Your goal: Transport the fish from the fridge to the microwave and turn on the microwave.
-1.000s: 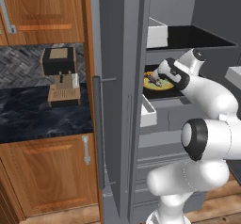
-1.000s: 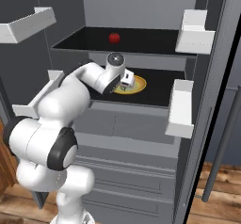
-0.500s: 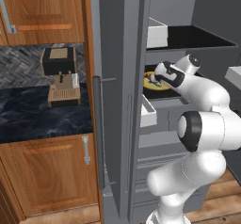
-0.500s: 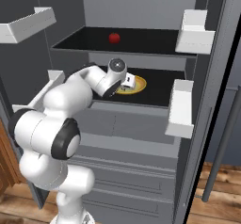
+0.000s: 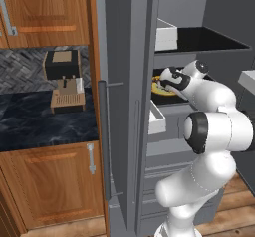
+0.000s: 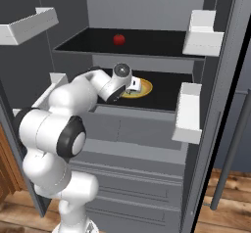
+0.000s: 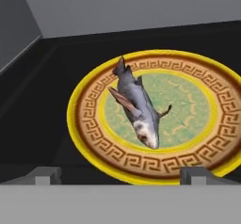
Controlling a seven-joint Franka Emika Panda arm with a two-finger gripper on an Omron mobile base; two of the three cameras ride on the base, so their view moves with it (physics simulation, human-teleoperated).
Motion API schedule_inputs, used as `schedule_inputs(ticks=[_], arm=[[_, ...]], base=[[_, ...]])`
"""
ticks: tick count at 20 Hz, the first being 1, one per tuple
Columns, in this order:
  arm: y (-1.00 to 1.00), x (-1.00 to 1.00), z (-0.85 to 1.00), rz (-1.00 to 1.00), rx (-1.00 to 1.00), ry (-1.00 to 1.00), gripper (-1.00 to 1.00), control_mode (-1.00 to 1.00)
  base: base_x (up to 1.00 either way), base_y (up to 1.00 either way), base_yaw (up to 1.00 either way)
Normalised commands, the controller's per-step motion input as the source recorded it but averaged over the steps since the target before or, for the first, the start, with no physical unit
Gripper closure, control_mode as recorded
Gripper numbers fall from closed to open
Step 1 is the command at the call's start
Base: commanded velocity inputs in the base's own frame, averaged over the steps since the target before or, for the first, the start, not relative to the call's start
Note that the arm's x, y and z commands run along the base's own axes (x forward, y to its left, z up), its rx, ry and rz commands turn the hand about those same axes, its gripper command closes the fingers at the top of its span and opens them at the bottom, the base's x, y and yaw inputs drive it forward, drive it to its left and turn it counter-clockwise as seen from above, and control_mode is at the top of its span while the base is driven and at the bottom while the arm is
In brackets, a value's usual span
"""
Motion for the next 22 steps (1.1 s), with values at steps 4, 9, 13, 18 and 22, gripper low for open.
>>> schedule_inputs(ticks=[4, 9, 13, 18, 22], arm=[[0.00, 0.18, 0.00, 0.00, -0.02, 0.00, -1.00, -1.00], [0.00, 0.18, -0.06, 0.00, -0.03, 0.00, -1.00, -1.00], [0.00, 0.16, -0.01, 0.00, 0.00, 0.00, -1.00, -1.00], [0.00, 0.16, 0.00, 0.00, 0.00, 0.00, -1.00, -1.00], [0.00, 0.20, -0.05, 0.00, 0.00, 0.00, -1.00, -1.00]], base=[[0.00, 0.00, 0.00], [0.00, 0.00, 0.00], [0.00, 0.00, 0.00], [0.00, 0.00, 0.00], [0.00, 0.00, 0.00]])
